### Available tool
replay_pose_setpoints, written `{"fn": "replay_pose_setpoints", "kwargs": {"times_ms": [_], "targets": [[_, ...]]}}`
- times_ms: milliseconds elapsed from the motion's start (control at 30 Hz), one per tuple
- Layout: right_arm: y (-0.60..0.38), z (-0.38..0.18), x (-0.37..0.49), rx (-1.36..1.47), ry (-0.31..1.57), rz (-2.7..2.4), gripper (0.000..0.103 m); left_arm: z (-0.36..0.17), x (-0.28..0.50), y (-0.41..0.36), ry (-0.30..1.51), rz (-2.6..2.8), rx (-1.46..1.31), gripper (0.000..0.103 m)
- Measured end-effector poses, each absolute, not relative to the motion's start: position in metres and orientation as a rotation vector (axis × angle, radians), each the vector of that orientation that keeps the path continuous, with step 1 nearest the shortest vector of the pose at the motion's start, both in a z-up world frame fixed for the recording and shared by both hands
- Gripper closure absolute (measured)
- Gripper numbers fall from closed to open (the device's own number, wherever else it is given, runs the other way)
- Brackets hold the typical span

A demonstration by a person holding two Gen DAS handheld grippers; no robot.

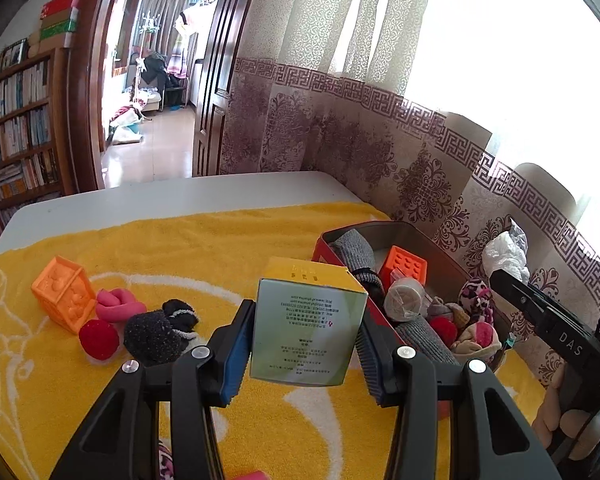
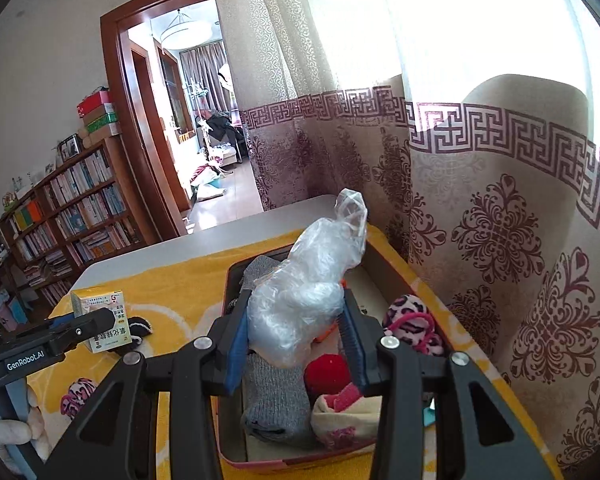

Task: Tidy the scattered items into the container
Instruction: 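Drop the box into the tin with the left gripper while the right releases the bag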

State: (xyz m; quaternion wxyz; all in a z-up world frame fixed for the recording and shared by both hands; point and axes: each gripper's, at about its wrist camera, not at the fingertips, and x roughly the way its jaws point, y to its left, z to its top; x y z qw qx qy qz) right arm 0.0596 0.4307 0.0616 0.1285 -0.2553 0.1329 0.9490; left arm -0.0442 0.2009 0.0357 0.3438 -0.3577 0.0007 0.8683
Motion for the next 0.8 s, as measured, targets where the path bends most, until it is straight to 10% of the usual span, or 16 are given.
{"fn": "replay_pose_setpoints", "kwargs": {"times_ms": [800], "targets": [[0.473, 0.026, 0.031, -0.885, 0.431, 2.725, 0.055, 0.028, -0.099, 0.365, 0.109, 2.043, -0.965, 0.053]]}}
